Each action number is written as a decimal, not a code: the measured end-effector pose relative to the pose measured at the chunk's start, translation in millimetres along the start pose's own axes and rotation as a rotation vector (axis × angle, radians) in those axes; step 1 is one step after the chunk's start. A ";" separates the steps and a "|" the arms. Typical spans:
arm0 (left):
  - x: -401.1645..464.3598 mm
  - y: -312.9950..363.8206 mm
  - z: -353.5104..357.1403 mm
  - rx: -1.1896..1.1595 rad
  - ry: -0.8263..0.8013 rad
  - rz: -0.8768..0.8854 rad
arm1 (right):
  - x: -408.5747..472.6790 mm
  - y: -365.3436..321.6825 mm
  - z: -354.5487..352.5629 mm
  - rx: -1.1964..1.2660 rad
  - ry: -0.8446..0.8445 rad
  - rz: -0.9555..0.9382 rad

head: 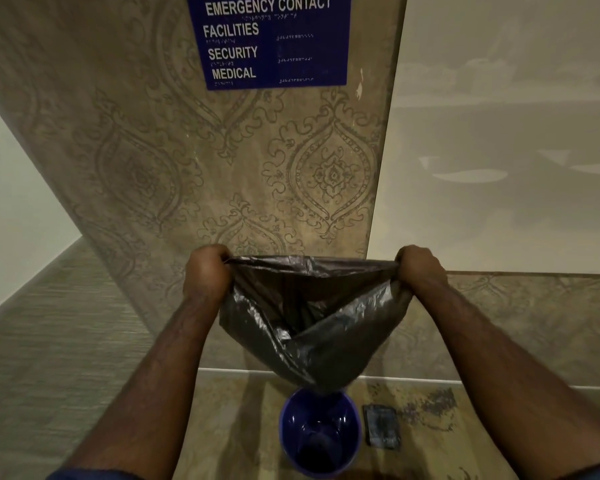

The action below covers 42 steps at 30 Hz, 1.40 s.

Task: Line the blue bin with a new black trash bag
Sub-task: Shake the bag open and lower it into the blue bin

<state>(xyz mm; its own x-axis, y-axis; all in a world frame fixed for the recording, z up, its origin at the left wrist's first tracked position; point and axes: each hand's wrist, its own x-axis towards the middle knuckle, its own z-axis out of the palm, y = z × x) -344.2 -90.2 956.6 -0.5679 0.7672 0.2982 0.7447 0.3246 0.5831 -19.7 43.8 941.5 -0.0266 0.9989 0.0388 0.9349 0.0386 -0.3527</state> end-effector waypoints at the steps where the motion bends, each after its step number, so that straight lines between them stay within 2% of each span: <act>1: -2.7 5.5 -4.4 -0.061 0.072 0.055 | -2.3 -2.1 -1.7 0.113 0.127 -0.013; 4: -15.2 25.2 -23.4 -0.212 0.375 0.246 | -14.3 -14.4 -15.2 0.569 0.420 -0.071; 6: -28.7 31.7 -35.8 -0.325 0.576 0.369 | -27.6 -18.1 -29.1 0.807 0.638 -0.186; 7: -36.5 28.9 -38.1 -0.351 0.654 0.458 | -36.6 -15.8 -31.9 0.845 0.759 -0.284; 9: -56.3 12.7 -30.5 -0.328 0.697 0.651 | -58.1 0.7 -19.2 0.699 0.926 -0.511; 10: -65.8 0.7 -20.6 -0.292 0.631 0.707 | -68.6 13.5 -4.0 0.549 0.904 -0.601; 11: -72.5 -14.0 -8.1 -0.246 0.488 0.708 | -75.2 29.4 15.0 0.388 0.749 -0.638; 12: -75.7 -30.6 6.5 -0.197 0.287 0.646 | -77.9 46.6 34.1 0.214 0.463 -0.603; 14: -76.6 -61.2 31.5 -0.105 -0.107 0.368 | -83.1 74.5 68.9 -0.131 -0.227 -0.386; 15: -74.6 -72.7 39.2 -0.079 -0.216 0.222 | -85.1 84.7 80.0 -0.154 -0.431 -0.308; 16: -70.8 -81.0 42.7 -0.071 -0.241 0.123 | -85.0 92.1 84.7 -0.083 -0.484 -0.282; 18: -61.4 -84.4 42.4 -0.075 -0.187 0.072 | -79.6 92.8 80.2 0.083 -0.393 -0.256; 20: -52.8 -74.7 42.7 -0.039 -0.148 0.113 | -69.2 84.4 70.2 0.153 -0.312 -0.222; 25: -33.9 -49.8 40.1 -0.126 -0.060 0.067 | -45.1 61.5 50.0 0.196 -0.051 -0.116; 31: -41.9 -45.8 31.3 -0.152 -0.028 -0.035 | -40.0 43.5 50.5 0.307 0.156 0.031; 33: -53.2 -46.7 28.5 -0.080 0.064 -0.014 | -43.1 39.7 48.5 0.374 0.189 -0.058; 35: -69.2 -39.2 30.0 0.025 0.154 0.138 | -46.1 33.0 44.8 0.427 0.141 -0.277; 36: -76.1 -31.0 34.6 0.091 0.123 0.249 | -47.5 28.2 42.7 0.442 0.108 -0.379; 38: -86.8 -9.9 50.0 0.234 -0.049 0.406 | -51.0 16.7 36.8 0.442 0.069 -0.474; 40: -91.0 10.6 68.4 0.329 -0.183 0.469 | -54.5 8.2 31.8 0.446 0.071 -0.526; 42: -86.7 25.1 79.4 0.286 -0.209 0.507 | -58.6 6.4 27.5 0.409 0.068 -0.576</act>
<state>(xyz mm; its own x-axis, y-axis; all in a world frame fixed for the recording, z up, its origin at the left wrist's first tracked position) -248.5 -104.6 885.4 -0.0595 0.9475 0.3141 0.9849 0.0044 0.1732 -21.8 -13.8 911.3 -0.4423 0.8133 0.3781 0.5705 0.5804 -0.5811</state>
